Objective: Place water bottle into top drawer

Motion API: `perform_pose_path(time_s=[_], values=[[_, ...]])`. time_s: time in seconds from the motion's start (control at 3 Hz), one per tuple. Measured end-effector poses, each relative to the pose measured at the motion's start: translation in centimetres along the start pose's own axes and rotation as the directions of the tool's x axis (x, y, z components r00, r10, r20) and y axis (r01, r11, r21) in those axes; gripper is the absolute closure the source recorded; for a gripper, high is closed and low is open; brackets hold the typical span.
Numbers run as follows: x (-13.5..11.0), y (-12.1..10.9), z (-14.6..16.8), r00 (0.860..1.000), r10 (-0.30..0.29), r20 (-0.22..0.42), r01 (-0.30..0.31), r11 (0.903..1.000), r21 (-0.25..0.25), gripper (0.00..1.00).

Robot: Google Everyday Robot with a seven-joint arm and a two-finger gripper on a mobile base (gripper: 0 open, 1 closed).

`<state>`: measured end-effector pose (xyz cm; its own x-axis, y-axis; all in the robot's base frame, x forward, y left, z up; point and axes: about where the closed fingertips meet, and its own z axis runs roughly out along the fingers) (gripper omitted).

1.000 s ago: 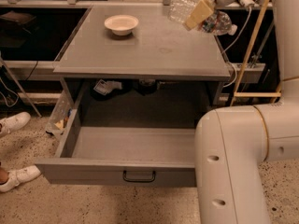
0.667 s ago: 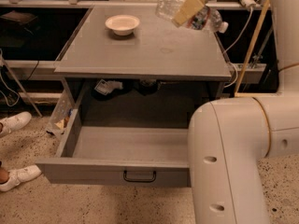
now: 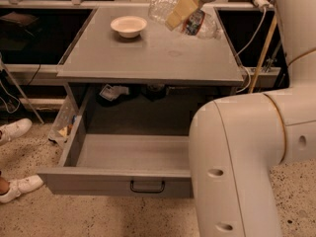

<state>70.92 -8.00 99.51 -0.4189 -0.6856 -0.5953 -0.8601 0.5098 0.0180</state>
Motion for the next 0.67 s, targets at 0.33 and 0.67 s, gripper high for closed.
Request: perform_pose_path(time_s=[0.33,0.67], values=[[-1.4,1.6,-2.1,0.999,0.011,0.03,-0.011,0.9999,-0.002,1.0],[-2.4,4.7,-4.2,0.995,0.1,0.0,-0.1,0.9945,-0.03,1.0]])
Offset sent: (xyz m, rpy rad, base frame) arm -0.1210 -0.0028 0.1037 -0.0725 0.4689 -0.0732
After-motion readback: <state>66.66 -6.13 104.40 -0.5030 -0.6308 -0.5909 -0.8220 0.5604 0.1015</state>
